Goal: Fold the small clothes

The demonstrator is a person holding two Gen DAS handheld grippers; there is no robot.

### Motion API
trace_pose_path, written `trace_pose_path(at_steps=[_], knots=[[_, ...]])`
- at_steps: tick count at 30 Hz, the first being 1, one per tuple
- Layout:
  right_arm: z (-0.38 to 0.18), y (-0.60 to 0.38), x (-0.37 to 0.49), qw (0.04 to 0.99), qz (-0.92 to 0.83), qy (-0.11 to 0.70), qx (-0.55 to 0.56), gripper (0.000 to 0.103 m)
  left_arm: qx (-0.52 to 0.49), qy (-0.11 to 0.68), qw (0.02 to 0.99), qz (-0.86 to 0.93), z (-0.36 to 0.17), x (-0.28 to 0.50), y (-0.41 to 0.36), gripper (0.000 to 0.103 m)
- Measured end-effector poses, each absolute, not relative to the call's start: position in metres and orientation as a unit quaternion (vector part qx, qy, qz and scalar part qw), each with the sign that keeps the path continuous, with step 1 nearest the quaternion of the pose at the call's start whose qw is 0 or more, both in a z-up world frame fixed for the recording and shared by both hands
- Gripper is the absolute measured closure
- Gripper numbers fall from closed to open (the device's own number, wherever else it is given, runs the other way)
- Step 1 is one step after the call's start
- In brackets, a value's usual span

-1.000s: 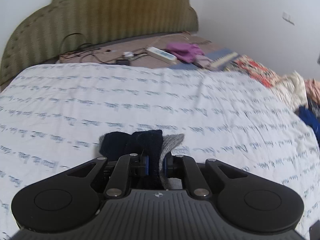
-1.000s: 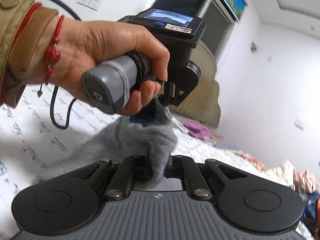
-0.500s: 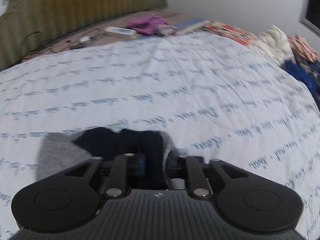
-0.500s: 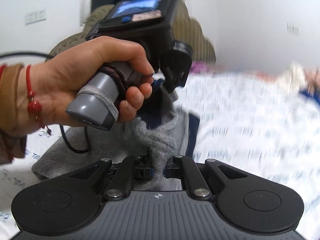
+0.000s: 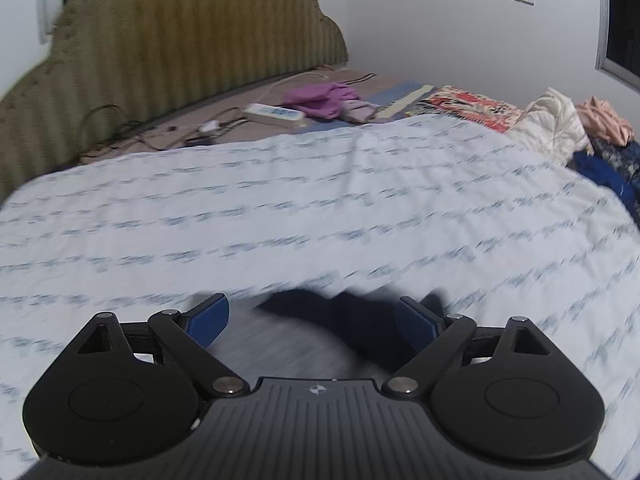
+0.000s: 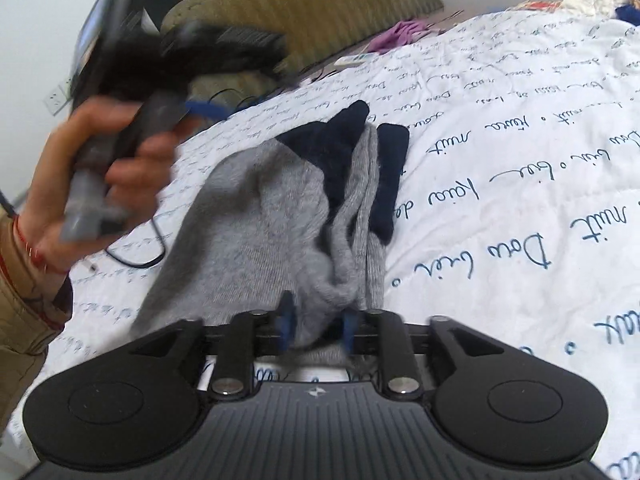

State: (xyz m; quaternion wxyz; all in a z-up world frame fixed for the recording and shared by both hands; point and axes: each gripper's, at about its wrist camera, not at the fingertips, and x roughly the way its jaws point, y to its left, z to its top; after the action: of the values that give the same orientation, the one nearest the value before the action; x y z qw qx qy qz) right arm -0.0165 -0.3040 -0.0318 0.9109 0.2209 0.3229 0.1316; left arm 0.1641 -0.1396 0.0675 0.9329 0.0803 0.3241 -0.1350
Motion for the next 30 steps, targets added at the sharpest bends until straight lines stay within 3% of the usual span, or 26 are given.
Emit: trace_pose_path(at_steps=[2, 5, 7, 8, 9, 14, 17, 19, 25, 27, 30], knots=[[-0.035, -0.311, -0.024, 0.908, 0.146, 0.319, 0.231, 0.052, 0.086, 0.317, 0.935, -0.132, 0.065, 0.147, -0.116, 0.009], [-0.033, -0.320, -0.018, 0.903, 0.147, 0.304, 0.264, 0.051, 0.099, 0.307, 0.938, -0.125, 0.058, 0.119, -0.094, 0.008], [-0.039, -0.325, -0.009, 0.894, 0.137, 0.301, 0.301, 0.064, 0.106, 0.307, 0.937, -0.126, 0.051, 0.102, -0.084, 0.007], [-0.044, -0.328, -0.005, 0.889, 0.131, 0.305, 0.315, 0.088, 0.108, 0.308, 0.936, -0.129, 0.047, 0.095, -0.082, 0.007], [-0.049, -0.329, -0.001, 0.882, 0.128, 0.313, 0.328, 0.093, 0.111, 0.309, 0.935, -0.132, 0.043, 0.089, -0.079, 0.007], [-0.072, -0.345, -0.009, 0.839, 0.147, 0.335, 0.404, 0.095, 0.121, 0.316, 0.933, -0.121, 0.032, 0.077, -0.070, 0.007], [-0.073, -0.342, -0.015, 0.845, 0.148, 0.358, 0.368, 0.095, 0.116, 0.325, 0.930, -0.129, 0.030, 0.079, -0.074, 0.007], [-0.058, -0.343, -0.015, 0.852, 0.161, 0.369, 0.335, 0.091, 0.118, 0.325, 0.929, -0.130, 0.031, 0.081, -0.078, 0.007], [0.012, -0.360, 0.029, 0.923, 0.109, 0.291, 0.229, 0.066, 0.099, 0.327, 0.931, -0.126, 0.036, 0.091, -0.084, 0.007], [0.014, -0.355, 0.071, 0.924, 0.101, 0.295, 0.221, 0.042, 0.098, 0.333, 0.930, -0.124, 0.035, 0.092, -0.088, 0.007], [0.006, -0.344, 0.123, 0.917, 0.104, 0.315, 0.223, 0.042, 0.104, 0.337, 0.929, -0.117, 0.030, 0.090, -0.093, 0.007]])
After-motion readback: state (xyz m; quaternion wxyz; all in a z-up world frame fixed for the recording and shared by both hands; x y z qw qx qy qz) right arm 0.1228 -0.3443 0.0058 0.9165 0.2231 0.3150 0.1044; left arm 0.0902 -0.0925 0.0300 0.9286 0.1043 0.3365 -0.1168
